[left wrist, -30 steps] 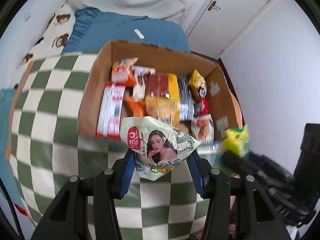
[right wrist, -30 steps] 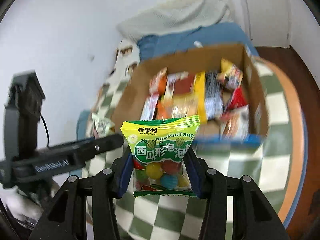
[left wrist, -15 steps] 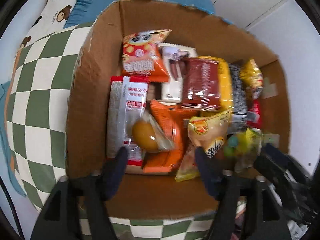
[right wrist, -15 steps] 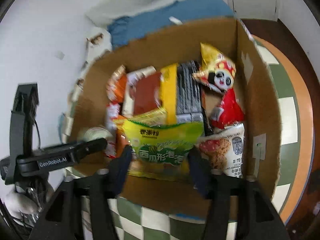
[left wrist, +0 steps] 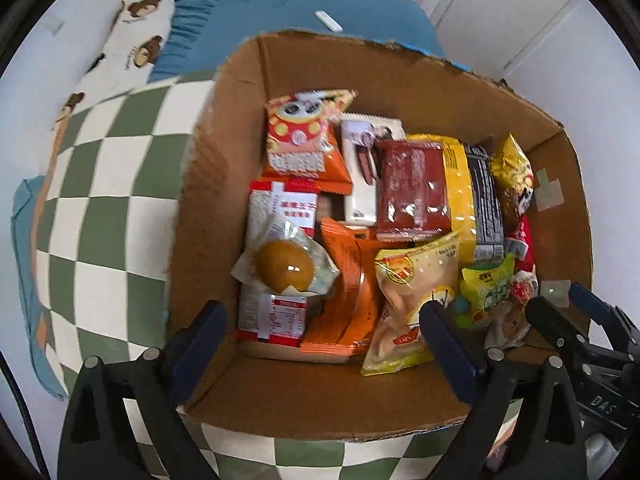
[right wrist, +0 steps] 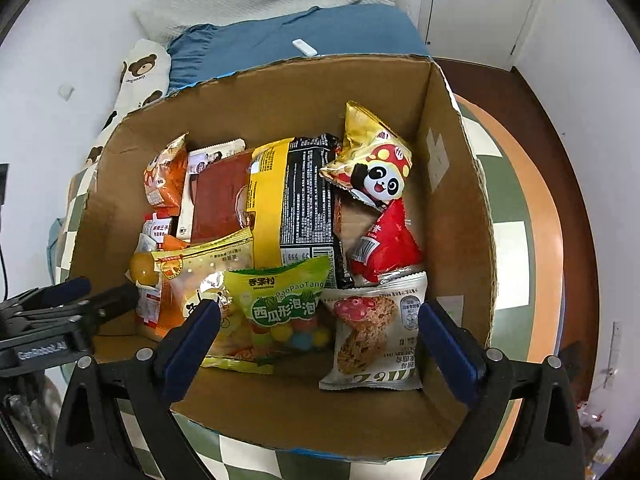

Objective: Organize snacks

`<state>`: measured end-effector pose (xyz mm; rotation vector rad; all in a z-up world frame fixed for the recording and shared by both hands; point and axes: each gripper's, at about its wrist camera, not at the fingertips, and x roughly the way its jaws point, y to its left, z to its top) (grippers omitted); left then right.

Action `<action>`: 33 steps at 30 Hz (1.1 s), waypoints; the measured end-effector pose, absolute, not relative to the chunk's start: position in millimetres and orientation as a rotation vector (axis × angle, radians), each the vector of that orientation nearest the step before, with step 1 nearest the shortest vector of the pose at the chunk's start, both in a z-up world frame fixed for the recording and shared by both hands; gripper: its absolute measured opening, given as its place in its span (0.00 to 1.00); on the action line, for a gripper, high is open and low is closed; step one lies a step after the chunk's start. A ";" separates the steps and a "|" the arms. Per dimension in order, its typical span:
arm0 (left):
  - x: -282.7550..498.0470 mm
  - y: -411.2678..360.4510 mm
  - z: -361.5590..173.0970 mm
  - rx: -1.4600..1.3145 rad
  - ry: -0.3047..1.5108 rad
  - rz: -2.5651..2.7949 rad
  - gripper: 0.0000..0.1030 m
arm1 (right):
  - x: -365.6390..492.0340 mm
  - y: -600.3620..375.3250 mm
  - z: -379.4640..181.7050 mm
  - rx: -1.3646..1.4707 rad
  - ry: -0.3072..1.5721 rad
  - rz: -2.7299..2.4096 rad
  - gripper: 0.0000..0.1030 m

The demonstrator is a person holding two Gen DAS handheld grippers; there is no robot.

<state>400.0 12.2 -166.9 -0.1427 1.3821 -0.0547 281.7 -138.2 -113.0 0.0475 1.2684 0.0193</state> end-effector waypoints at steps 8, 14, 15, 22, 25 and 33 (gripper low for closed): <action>382.8 15.2 -141.2 -0.098 1.290 -0.012 0.96 | 271.0 -141.2 -105.6 0.022 1.211 -0.015 0.98; 362.3 14.1 -110.0 -0.084 1.199 0.001 0.96 | 249.5 -134.8 -75.5 0.010 1.134 -0.004 0.98; 356.7 13.5 -103.9 -0.081 1.180 0.001 0.96 | 244.3 -132.6 -69.3 0.001 1.115 -0.003 0.98; 305.2 6.2 -56.3 -0.055 1.042 0.006 0.96 | 193.9 -129.7 -23.8 -0.006 0.980 0.003 0.99; 280.3 3.3 -36.8 -0.046 0.981 0.007 0.96 | 168.2 -129.0 -4.3 -0.007 0.933 0.014 0.99; 221.6 -1.2 1.7 -0.047 0.880 -0.018 0.96 | 97.8 -128.6 42.8 -0.014 0.820 0.039 0.99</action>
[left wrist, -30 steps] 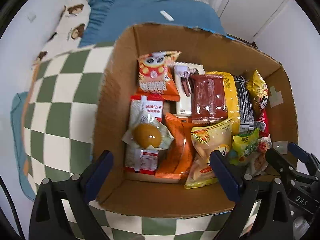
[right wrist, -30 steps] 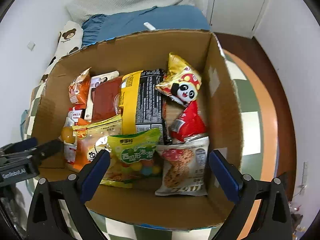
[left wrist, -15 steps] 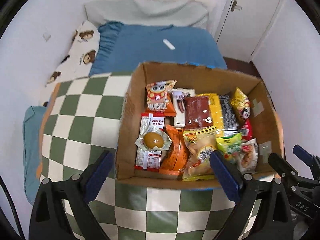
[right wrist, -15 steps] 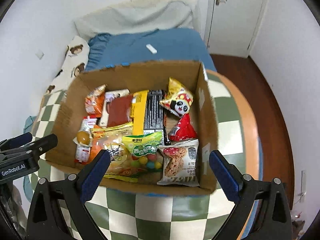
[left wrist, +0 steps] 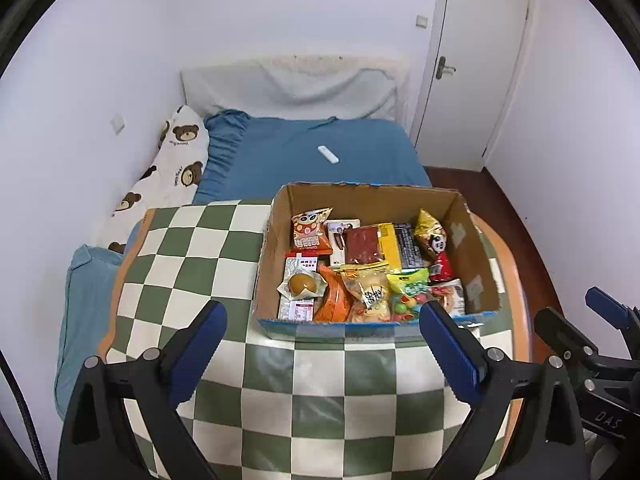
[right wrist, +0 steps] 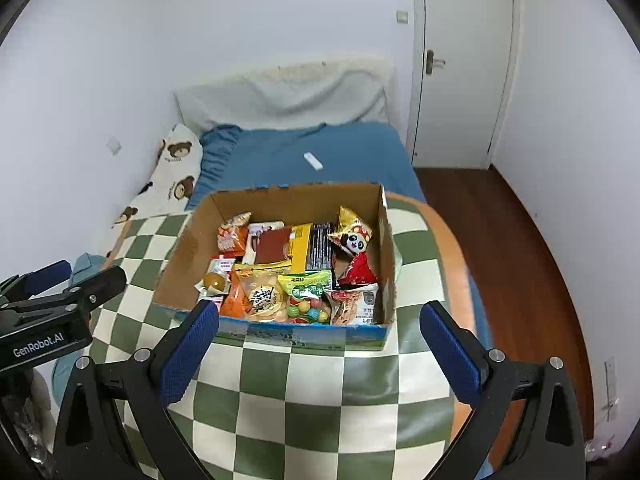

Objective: Organize snacks

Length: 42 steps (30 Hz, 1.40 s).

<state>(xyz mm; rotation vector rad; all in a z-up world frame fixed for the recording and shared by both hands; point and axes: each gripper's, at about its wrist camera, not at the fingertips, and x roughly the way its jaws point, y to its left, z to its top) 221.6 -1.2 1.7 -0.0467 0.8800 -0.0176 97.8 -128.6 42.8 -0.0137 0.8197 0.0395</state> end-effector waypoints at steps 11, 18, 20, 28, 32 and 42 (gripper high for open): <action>157.8 -3.5 36.2 -0.053 0.797 -0.015 0.96 | 24.3 -125.0 94.4 -0.030 0.710 0.072 1.00; 132.6 -5.9 47.8 -0.037 0.756 -0.001 0.96 | 3.5 -122.2 108.5 -0.032 0.683 0.093 1.00; 129.6 -6.3 48.7 -0.033 0.748 0.003 0.96 | 0.4 -122.0 109.1 -0.027 0.686 0.101 1.00; 131.3 -7.0 49.1 -0.028 0.738 0.018 1.00 | -3.8 -124.6 107.7 -0.032 0.676 0.092 1.00; 139.7 -9.0 45.9 -0.022 0.738 0.029 1.00 | 2.8 -126.8 105.2 -0.036 0.669 0.071 1.00; 174.7 -17.7 22.7 0.004 0.758 0.056 1.00 | 38.6 -133.8 85.3 -0.036 0.671 0.021 1.00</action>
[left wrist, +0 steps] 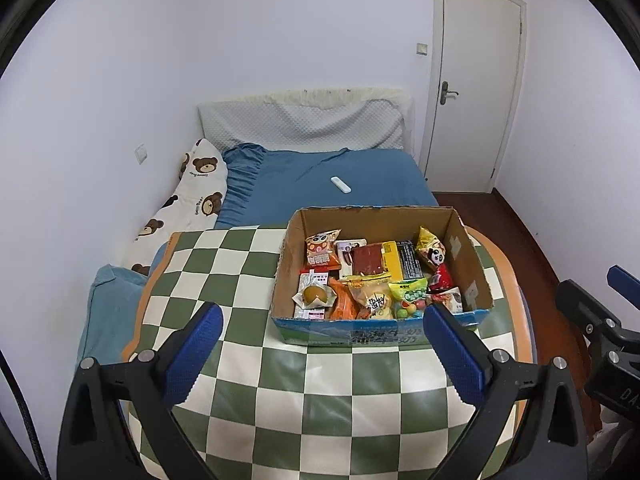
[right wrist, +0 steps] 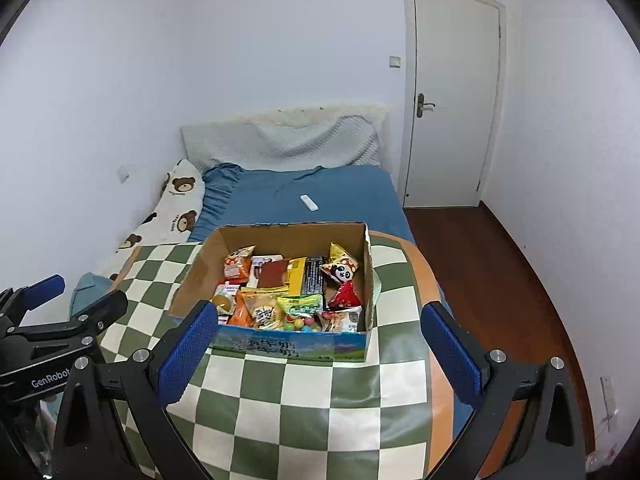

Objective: Organize snacks

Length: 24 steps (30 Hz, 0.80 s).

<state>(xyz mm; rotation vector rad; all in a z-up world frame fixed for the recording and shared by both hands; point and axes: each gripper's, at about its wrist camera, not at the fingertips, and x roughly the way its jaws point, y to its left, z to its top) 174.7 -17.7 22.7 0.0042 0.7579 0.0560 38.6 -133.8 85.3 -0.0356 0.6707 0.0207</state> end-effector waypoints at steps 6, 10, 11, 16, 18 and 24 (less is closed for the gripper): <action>199.0 -17.5 9.2 0.008 0.771 0.071 1.00 | 63.6 -136.6 69.3 -0.040 0.672 -0.015 1.00; 216.7 -16.2 -7.7 0.015 0.793 0.078 1.00 | 77.2 -139.1 58.8 -0.041 0.670 -0.034 1.00; 218.6 -16.2 -11.5 0.014 0.801 0.079 1.00 | 80.4 -138.9 55.7 -0.041 0.673 -0.035 1.00; 231.3 -16.6 -33.6 0.020 0.850 0.082 1.00 | 99.2 -140.2 32.2 -0.036 0.714 -0.045 1.00; 233.8 -17.2 -37.2 0.022 0.861 0.080 1.00 | 102.2 -140.6 25.7 -0.039 0.727 -0.048 1.00; 236.9 -18.8 -41.9 0.020 0.873 0.074 1.00 | 107.6 -140.0 14.2 -0.039 0.749 -0.046 1.00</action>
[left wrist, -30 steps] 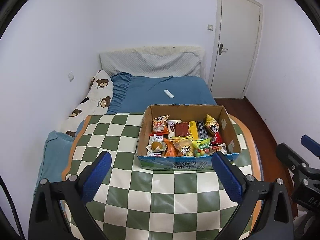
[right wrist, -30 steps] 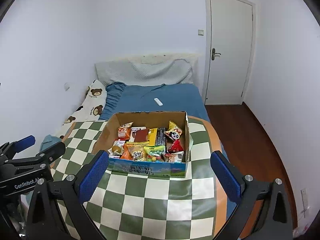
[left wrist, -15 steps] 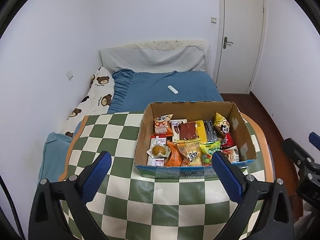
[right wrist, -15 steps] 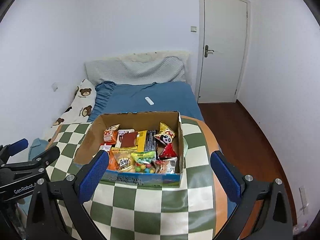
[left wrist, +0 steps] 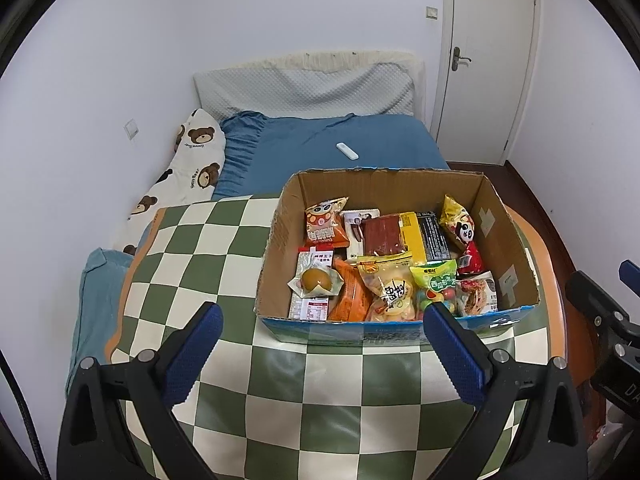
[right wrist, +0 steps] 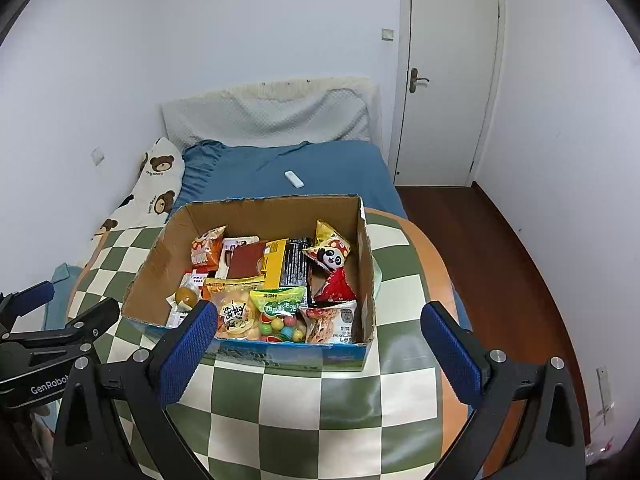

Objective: Organize snacks

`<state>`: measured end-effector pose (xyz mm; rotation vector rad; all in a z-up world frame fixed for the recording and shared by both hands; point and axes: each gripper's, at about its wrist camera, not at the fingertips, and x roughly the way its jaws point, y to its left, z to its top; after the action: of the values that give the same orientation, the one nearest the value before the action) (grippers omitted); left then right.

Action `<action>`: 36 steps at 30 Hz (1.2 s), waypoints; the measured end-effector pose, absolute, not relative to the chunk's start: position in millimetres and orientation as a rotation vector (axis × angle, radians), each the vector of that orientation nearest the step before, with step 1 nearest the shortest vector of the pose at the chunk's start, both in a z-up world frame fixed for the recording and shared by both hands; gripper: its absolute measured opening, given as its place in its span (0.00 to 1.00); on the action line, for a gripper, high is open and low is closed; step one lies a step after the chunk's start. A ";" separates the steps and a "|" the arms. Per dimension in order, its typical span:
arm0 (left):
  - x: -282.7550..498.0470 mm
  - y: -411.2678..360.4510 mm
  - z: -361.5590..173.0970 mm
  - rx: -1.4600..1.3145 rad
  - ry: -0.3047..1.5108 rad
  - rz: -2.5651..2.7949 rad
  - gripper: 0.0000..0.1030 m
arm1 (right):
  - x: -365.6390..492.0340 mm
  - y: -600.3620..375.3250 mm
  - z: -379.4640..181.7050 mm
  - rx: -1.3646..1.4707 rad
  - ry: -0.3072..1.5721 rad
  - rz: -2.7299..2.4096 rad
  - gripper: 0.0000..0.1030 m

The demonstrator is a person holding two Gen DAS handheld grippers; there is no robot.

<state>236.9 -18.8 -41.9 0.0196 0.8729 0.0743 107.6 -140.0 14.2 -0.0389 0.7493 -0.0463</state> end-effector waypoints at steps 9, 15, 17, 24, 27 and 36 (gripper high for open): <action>239.8 -20.2 -40.7 0.010 0.858 0.064 1.00 | 110.2 -139.8 13.5 -0.027 0.751 -0.033 1.00; 237.9 -17.7 -36.3 -0.004 0.855 0.068 1.00 | 112.4 -138.0 12.0 -0.023 0.757 -0.019 1.00; 237.2 -17.4 -35.4 -0.008 0.857 0.068 1.00 | 112.9 -137.5 11.2 -0.025 0.758 -0.019 1.00; 233.0 -16.1 -32.7 -0.010 0.846 0.079 1.00 | 113.3 -137.2 9.9 -0.027 0.760 -0.015 1.00; 232.1 -15.8 -31.4 -0.010 0.842 0.082 1.00 | 113.0 -137.1 9.9 -0.027 0.758 -0.014 1.00; 228.0 -15.1 -23.5 -0.014 0.830 0.090 1.00 | 111.2 -137.3 12.6 -0.026 0.752 -0.009 1.00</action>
<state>228.0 -15.1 -23.5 -0.0142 0.8297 0.0902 111.2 -137.3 12.6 -0.0257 0.7517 -0.0088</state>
